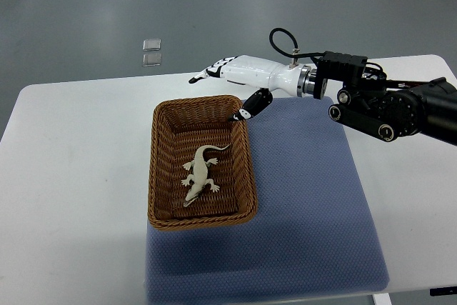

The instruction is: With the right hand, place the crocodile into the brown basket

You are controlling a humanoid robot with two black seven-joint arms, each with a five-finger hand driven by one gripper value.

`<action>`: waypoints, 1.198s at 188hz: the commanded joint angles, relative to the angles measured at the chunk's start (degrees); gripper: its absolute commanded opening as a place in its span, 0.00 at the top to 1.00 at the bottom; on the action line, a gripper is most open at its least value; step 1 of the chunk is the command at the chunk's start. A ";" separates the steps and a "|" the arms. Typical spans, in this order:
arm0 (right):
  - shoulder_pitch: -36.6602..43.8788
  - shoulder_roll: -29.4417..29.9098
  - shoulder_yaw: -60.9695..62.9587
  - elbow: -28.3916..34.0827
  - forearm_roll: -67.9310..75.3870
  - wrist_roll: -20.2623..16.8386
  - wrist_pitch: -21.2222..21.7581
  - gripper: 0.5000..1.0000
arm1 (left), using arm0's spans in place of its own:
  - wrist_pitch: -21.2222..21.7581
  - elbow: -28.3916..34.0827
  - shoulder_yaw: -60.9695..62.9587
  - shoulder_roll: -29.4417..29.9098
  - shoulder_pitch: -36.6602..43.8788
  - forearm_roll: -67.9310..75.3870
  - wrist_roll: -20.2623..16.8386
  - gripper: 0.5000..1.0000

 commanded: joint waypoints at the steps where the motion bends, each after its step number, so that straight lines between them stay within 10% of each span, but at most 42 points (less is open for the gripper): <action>1: -2.27 -1.93 4.04 -1.30 9.45 -0.81 2.67 0.21 | -0.01 -0.01 0.00 0.00 0.00 0.01 -0.04 0.00; 73: -11.59 -4.91 9.22 -4.38 42.85 -13.02 1.53 0.20 | -0.01 -0.01 0.00 0.00 -0.17 0.01 0.05 0.00; 225: -16.60 -5.97 16.07 -4.46 68.96 -17.42 2.06 0.15 | -0.01 -0.01 0.00 0.00 -0.26 -0.08 0.05 0.00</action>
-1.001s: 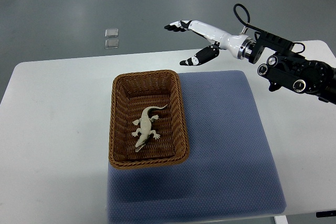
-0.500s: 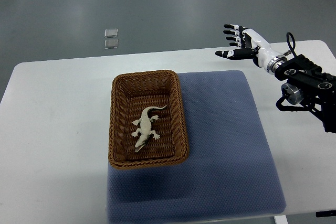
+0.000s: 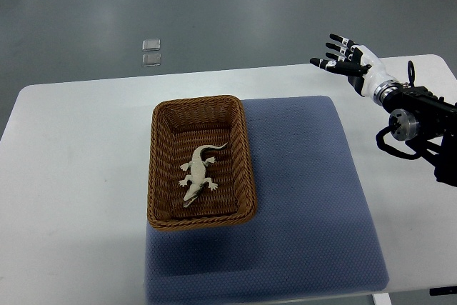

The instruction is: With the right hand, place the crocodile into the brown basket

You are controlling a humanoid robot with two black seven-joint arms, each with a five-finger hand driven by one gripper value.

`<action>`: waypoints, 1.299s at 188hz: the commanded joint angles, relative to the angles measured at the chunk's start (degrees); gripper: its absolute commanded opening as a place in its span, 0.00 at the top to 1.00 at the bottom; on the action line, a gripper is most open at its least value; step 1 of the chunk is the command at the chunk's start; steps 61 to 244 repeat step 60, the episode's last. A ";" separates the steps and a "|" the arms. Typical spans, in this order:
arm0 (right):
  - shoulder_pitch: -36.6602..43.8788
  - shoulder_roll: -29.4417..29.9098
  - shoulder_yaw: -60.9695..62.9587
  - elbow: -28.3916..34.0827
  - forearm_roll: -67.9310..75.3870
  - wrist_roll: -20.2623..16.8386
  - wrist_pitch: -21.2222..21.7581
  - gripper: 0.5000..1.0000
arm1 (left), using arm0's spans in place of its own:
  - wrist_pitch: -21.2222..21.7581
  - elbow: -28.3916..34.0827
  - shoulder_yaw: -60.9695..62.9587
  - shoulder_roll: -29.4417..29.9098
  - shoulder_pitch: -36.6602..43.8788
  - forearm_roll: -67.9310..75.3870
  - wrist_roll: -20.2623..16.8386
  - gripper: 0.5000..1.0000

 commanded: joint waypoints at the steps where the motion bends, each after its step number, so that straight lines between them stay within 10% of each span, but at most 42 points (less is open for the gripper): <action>1: -1.34 0.04 2.48 0.03 0.12 0.14 -0.19 0.15 | 0.00 0.00 0.00 0.00 0.01 -0.02 0.04 0.00; 244: -5.30 1.27 9.34 0.12 -0.58 0.84 -0.28 0.15 | 0.00 0.00 -0.09 0.00 -0.69 0.07 -0.05 0.00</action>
